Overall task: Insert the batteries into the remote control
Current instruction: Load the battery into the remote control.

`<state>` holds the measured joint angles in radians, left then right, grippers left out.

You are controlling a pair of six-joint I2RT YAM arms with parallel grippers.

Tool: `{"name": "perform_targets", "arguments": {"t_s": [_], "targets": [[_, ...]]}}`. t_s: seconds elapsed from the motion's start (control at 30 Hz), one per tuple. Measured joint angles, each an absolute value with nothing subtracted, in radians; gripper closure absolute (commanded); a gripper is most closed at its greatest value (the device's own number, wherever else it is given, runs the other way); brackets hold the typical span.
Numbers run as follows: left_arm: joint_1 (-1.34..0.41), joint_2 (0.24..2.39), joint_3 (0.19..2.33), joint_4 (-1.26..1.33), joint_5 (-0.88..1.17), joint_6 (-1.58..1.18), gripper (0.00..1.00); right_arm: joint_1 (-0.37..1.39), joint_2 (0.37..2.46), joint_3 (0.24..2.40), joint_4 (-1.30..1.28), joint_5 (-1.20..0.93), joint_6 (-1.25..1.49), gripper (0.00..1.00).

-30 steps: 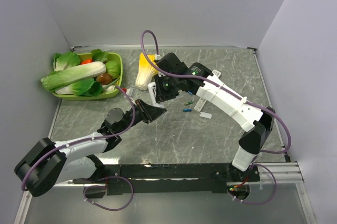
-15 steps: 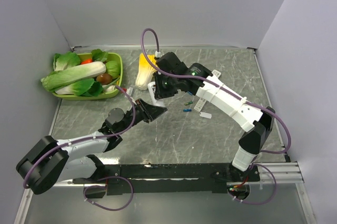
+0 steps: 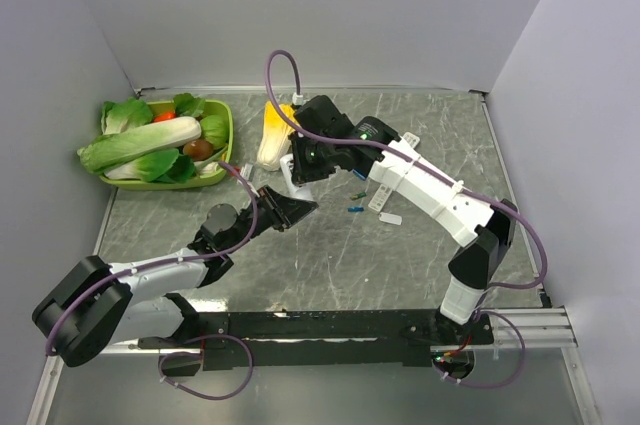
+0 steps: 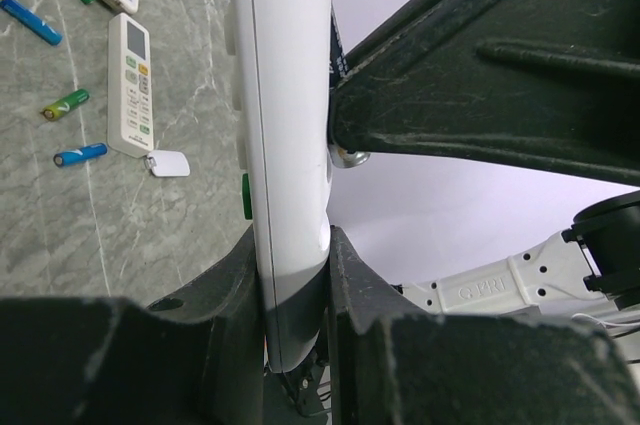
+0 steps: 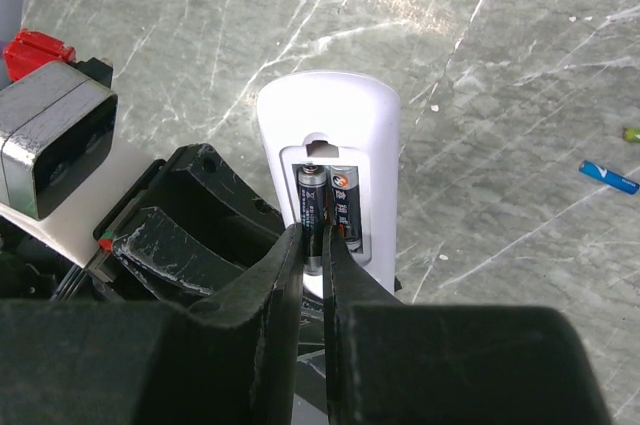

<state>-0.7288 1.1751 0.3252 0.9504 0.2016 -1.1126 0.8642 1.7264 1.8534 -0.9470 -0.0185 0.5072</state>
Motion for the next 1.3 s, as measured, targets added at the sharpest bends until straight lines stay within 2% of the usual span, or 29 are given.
{"name": "perform_targets", "arguments": {"t_s": [0.4,0.93,1.03,1.3], "targets": [[-0.729,1.175,0.325,0.931,0.194,-1.123,0.98,0.863,1.739,1.859,-0.953,-0.034,0.504,0.72],[-0.727,1.175,0.325,0.932,0.193,-1.147,0.98,0.868,1.731,1.856,-0.931,-0.060,0.509,0.40],[-0.720,1.172,0.322,0.937,0.190,-1.150,0.98,0.866,1.727,1.855,-0.933,-0.041,0.508,0.36],[-0.715,1.168,0.312,0.948,0.190,-1.173,0.98,0.866,1.719,1.844,-0.927,-0.038,0.504,0.34]]}}
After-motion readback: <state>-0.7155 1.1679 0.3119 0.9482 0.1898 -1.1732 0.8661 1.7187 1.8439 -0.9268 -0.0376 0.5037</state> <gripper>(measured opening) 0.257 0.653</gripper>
